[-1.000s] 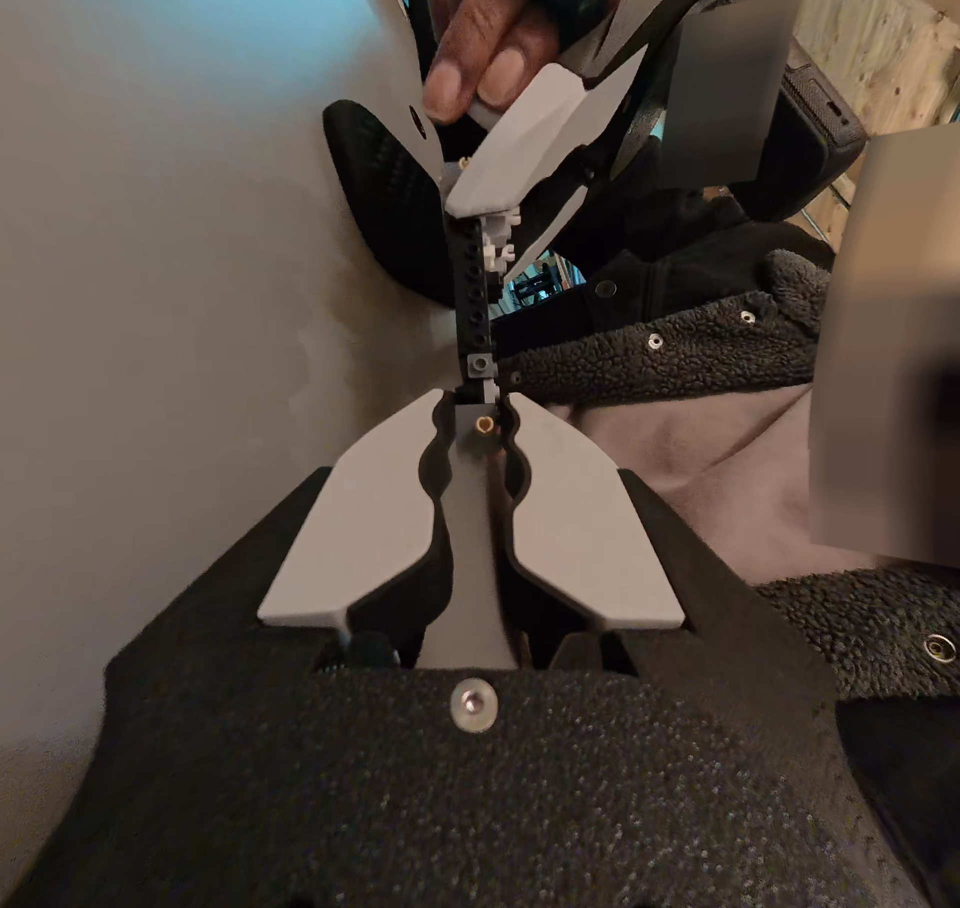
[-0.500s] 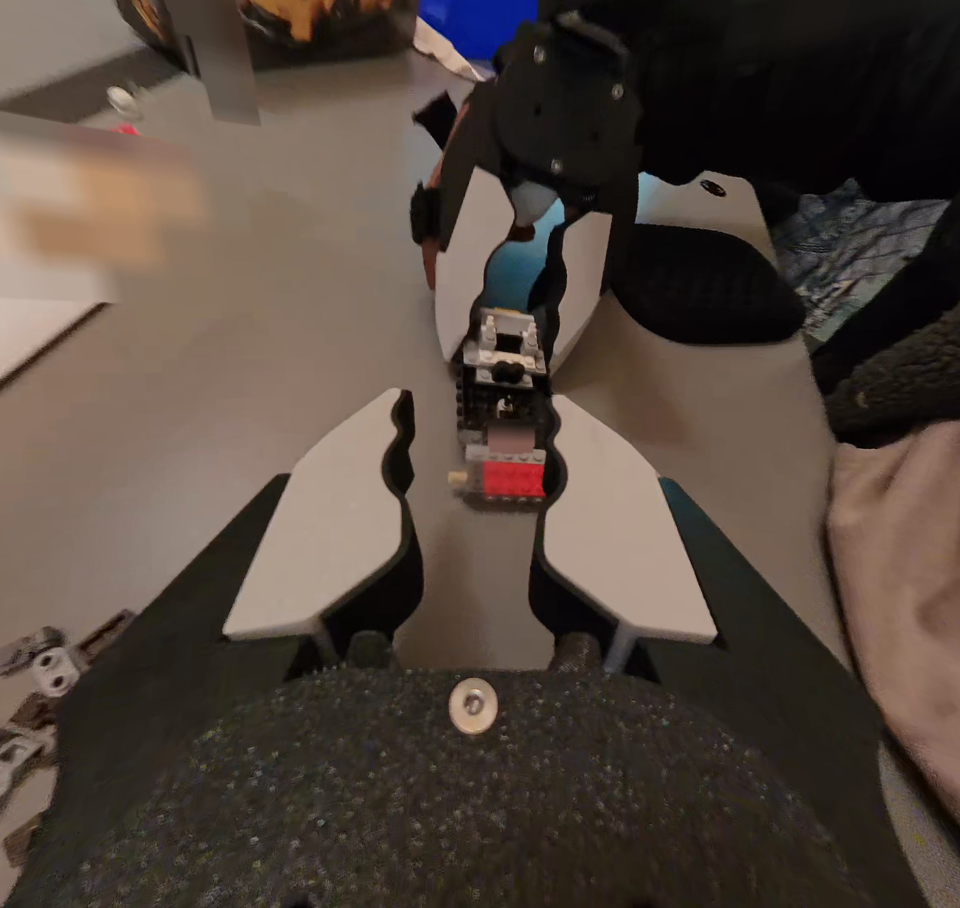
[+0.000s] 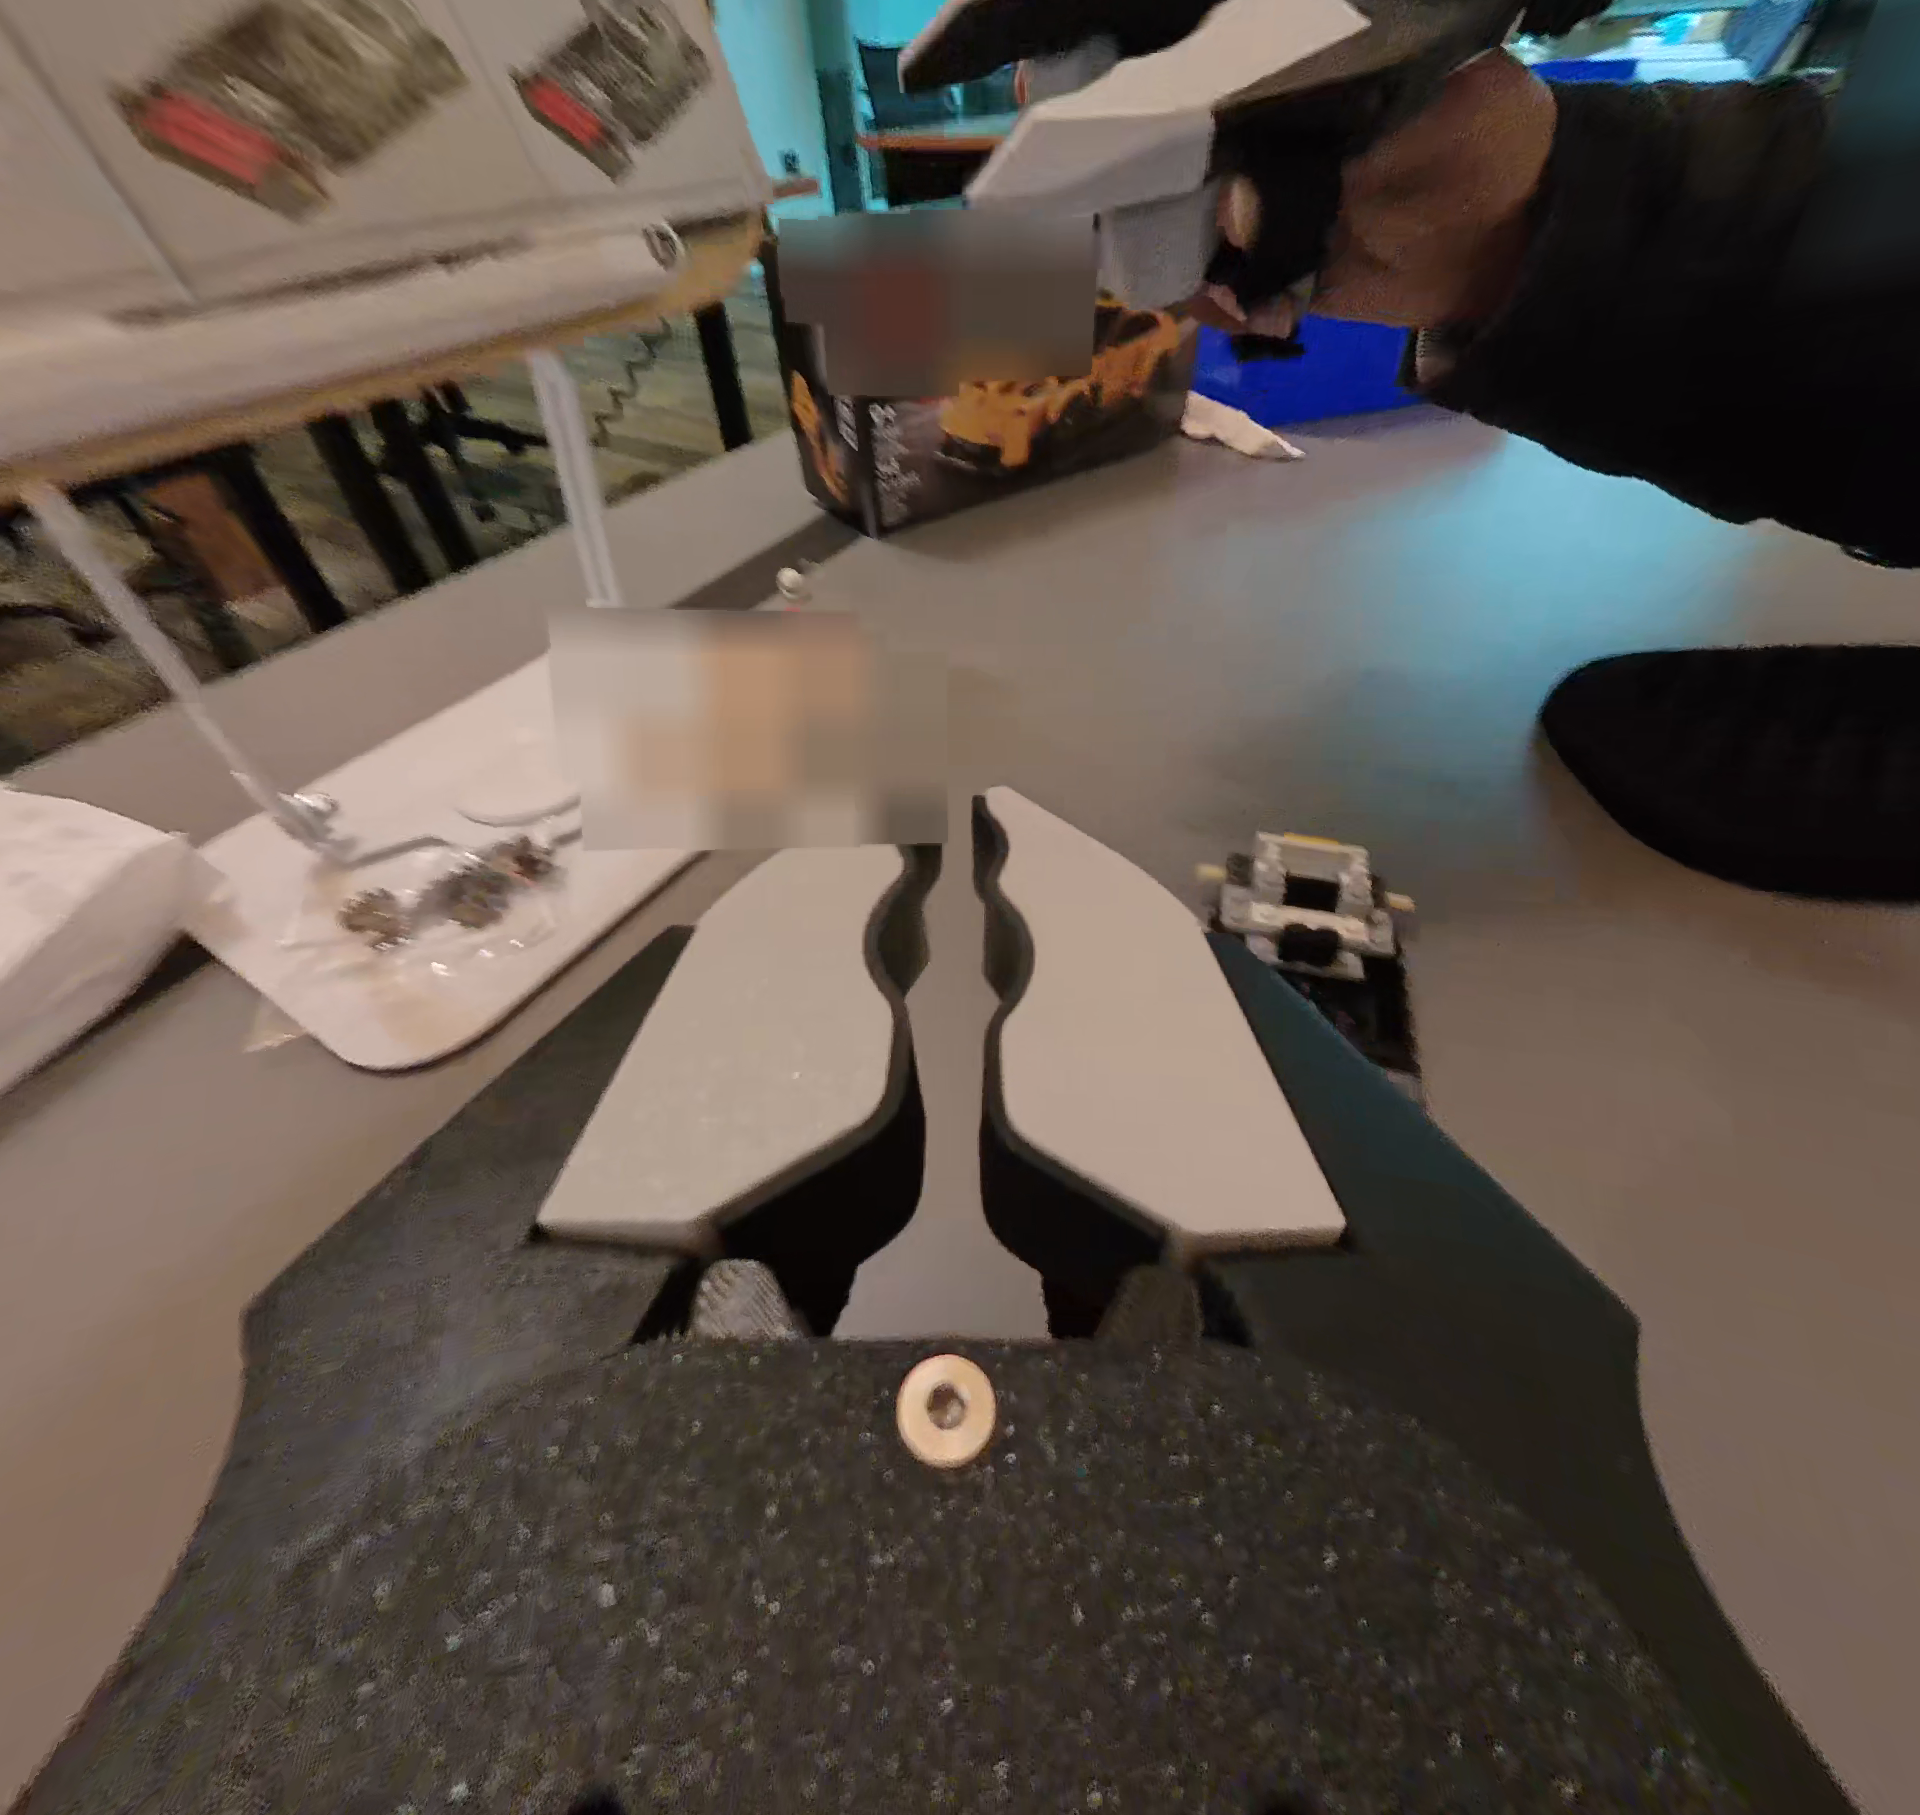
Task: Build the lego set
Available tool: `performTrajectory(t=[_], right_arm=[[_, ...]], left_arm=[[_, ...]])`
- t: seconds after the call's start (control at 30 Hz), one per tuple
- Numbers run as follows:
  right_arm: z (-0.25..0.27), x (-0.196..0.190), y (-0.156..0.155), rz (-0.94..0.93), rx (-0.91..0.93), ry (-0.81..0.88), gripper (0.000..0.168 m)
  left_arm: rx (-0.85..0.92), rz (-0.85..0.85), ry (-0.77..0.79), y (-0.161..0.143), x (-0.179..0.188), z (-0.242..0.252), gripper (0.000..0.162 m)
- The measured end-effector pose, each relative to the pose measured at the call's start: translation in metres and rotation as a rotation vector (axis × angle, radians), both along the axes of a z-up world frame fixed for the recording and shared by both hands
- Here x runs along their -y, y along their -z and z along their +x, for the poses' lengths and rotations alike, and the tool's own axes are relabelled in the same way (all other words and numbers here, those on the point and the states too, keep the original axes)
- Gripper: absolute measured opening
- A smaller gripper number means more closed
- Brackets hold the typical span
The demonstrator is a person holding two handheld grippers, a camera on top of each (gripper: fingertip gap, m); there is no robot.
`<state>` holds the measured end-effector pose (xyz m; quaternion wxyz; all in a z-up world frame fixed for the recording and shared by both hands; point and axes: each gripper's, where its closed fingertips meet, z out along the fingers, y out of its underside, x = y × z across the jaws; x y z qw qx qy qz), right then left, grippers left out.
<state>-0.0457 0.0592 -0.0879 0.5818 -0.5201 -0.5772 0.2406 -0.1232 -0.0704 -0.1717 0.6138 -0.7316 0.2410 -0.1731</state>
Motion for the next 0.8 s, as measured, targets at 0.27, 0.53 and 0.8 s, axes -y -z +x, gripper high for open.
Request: performTrajectory(t=[0.27,0.53,0.8], right_arm=[[-0.02,-0.101,-0.076,0.229,-0.106,0.385,0.072],[-0.038,-0.14,-0.06,0.273,-0.103,0.479,0.081],[-0.037,-0.139,-0.06,0.276,-0.196,0.473,0.067]], left_arm=[[0.018,0.225,-0.234,-0.089,-0.051,-0.032,0.001],[0.009,0.262,-0.372,-0.104,-0.097,-0.073,0.004],[0.013,0.201,-0.378,-0.07,-0.1,-0.094,0.003]])
